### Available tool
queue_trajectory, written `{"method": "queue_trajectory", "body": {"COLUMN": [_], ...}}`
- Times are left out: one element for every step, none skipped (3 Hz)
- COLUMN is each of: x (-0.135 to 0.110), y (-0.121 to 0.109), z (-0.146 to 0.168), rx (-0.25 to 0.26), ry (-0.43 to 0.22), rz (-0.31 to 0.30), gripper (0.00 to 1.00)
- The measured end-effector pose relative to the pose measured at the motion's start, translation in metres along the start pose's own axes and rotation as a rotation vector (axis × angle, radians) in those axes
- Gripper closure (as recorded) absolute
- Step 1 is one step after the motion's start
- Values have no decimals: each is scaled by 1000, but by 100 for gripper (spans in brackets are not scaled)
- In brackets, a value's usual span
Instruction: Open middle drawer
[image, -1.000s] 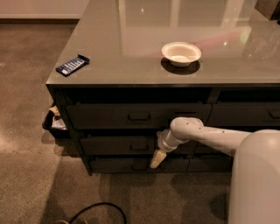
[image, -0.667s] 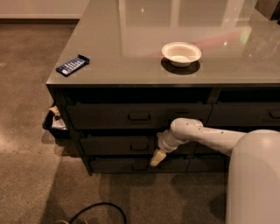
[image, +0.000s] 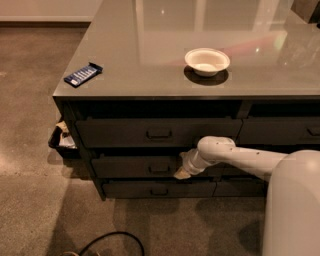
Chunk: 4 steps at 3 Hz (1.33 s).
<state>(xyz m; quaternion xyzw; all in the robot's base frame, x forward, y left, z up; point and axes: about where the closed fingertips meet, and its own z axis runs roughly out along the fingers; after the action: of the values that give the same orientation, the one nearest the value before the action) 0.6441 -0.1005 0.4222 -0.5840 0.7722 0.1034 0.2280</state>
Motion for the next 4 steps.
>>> {"method": "queue_trajectory", "body": {"x": [-4, -8, -12, 3], "y": [-1, -4, -4, 20], "z": [-8, -16, -21, -22], "rx": [0, 0, 0, 1], "ry": [0, 0, 0, 0], "rz": [0, 0, 0, 11], "gripper": [58, 58, 56, 37]}}
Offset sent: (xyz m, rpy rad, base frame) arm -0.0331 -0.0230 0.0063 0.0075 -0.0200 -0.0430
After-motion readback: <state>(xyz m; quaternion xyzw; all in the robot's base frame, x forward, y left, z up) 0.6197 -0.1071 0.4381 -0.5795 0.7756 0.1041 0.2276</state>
